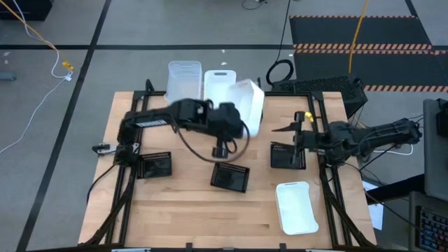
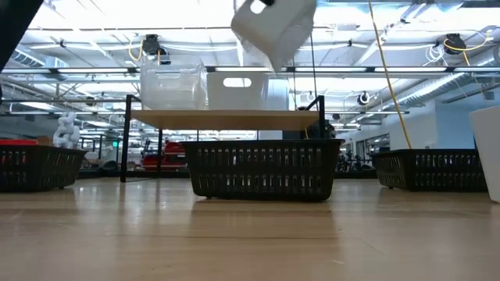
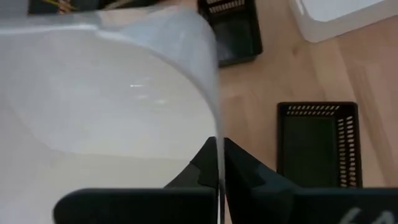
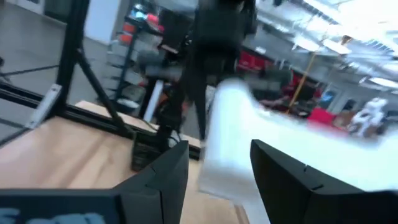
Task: Stack baskets on shelf by color
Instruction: Stack the left white bin on top of the white bin on the shelf
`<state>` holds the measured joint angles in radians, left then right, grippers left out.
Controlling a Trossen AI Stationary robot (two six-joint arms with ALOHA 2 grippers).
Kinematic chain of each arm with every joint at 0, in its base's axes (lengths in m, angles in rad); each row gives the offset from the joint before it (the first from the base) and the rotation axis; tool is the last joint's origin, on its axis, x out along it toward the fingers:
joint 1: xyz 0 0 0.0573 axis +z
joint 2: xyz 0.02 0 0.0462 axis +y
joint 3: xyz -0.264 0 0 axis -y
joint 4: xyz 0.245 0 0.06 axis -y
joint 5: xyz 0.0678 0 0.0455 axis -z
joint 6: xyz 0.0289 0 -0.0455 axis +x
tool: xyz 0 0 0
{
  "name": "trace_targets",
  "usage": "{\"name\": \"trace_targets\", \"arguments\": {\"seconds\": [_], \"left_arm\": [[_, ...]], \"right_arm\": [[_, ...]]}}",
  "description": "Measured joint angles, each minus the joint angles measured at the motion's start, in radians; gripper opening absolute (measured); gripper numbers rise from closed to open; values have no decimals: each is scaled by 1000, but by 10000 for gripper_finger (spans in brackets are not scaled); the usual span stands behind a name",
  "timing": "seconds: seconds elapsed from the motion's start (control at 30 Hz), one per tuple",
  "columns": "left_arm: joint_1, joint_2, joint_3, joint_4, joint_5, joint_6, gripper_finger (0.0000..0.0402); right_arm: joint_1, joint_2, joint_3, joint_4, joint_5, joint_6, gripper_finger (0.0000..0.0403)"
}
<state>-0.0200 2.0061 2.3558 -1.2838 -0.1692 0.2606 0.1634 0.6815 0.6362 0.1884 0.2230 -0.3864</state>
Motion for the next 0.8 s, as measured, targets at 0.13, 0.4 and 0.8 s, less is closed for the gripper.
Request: {"name": "trace_targets", "arguments": {"seconds": [0.13,0.4,0.8], "left_arm": [[-15,54,0,-6,-3,-41,5],[-101,94,0,-74,41,-2,4],[-208,93,0,-45,37,102,7]], "right_arm": [[-13,62,158,-213,-18,31,169],[-14,257,464,-553,-257,67,169],[-26,495,534,-537,-491,105,169]]}}
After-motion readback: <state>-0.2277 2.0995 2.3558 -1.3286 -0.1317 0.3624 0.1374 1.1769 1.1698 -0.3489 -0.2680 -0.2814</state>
